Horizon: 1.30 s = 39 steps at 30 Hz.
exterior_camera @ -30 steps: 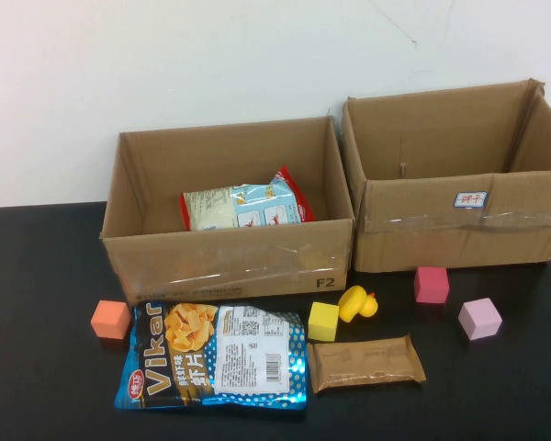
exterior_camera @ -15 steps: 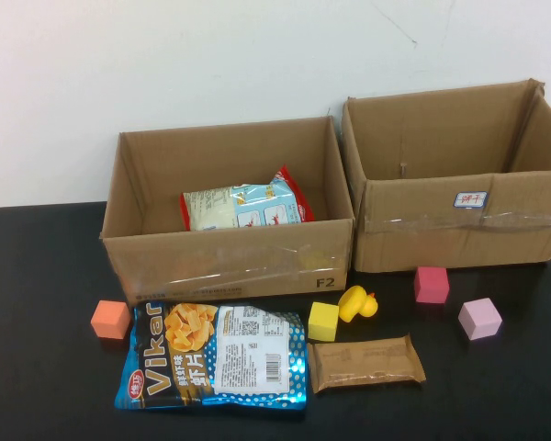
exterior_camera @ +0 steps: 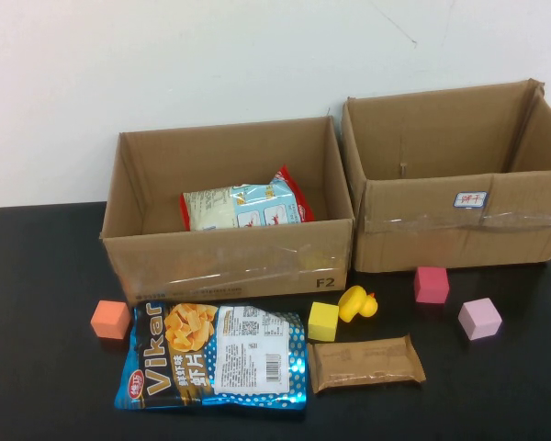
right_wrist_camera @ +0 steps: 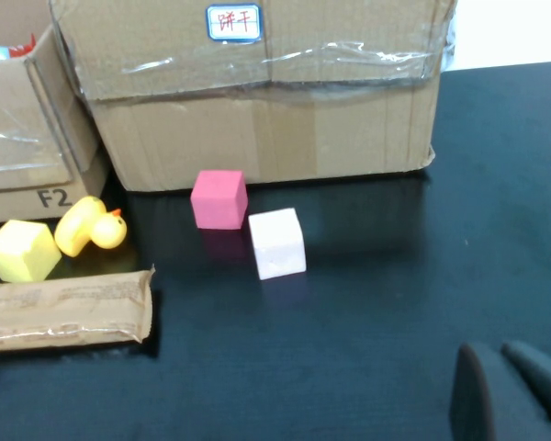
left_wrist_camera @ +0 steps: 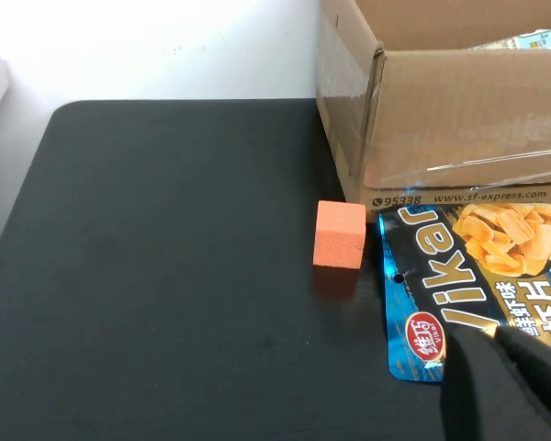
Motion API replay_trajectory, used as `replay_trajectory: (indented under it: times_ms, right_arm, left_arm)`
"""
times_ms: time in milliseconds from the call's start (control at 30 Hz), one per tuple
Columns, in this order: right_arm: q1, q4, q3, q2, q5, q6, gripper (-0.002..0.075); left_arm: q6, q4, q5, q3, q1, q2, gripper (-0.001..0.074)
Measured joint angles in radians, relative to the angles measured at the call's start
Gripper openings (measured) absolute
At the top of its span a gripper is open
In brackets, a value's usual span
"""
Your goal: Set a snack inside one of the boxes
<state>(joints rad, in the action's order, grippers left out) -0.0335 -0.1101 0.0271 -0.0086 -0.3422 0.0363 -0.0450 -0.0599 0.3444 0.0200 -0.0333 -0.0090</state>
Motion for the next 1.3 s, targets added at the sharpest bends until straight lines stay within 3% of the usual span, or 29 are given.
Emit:
replay_trajectory:
  times_ms: [567, 833, 1000, 1300]
  right_arm:
    - [0.0, 0.0, 0.0, 0.0, 0.0, 0.0, -0.0001]
    - [0.0, 0.0, 0.0, 0.0, 0.0, 0.0, -0.0001]
    - [0.0, 0.0, 0.002, 0.0, 0.11, 0.0, -0.0001]
    - [0.0, -0.001, 0.002, 0.0, 0.4, -0.005, -0.0001]
  left_arm:
    - [0.017, 0.01, -0.013, 0.0, 0.0, 0.0, -0.0001]
    - [0.02, 0.016, -0.119, 0.006, -0.002, 0.0, -0.0001]
    - [0.02, 0.017, -0.246, 0.006, -0.002, 0.0, -0.0001]
    - [0.02, 0.018, -0.665, 0.006, -0.002, 0.0, -0.0001]
